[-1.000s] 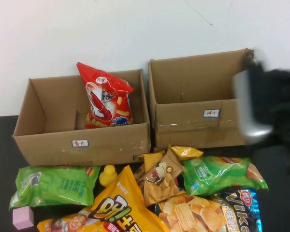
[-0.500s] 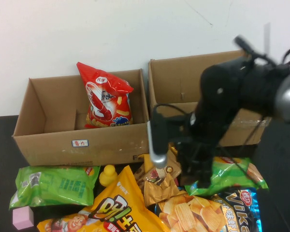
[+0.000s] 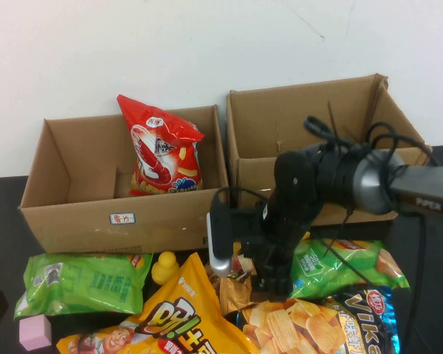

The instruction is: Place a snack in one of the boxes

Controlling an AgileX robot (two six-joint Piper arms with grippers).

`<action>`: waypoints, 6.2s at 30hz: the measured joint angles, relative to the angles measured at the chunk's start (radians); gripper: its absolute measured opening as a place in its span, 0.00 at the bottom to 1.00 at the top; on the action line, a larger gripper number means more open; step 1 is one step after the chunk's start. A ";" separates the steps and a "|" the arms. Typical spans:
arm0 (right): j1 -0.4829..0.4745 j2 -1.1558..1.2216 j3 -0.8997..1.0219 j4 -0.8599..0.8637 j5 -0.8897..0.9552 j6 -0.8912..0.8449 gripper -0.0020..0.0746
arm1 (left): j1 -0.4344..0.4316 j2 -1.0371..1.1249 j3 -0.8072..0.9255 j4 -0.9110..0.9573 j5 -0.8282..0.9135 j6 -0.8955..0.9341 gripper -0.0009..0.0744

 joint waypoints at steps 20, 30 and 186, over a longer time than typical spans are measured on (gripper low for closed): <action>0.002 -0.030 -0.187 -0.063 0.358 0.200 0.09 | 0.000 0.000 0.000 0.068 -0.015 0.018 0.01; -0.081 -0.309 -0.220 -0.213 0.151 0.560 0.08 | 0.000 0.000 0.000 0.071 -0.017 0.018 0.01; -0.669 -2.175 1.577 -0.312 -0.384 1.144 0.02 | 0.363 -0.221 0.347 0.466 -0.014 -0.312 0.01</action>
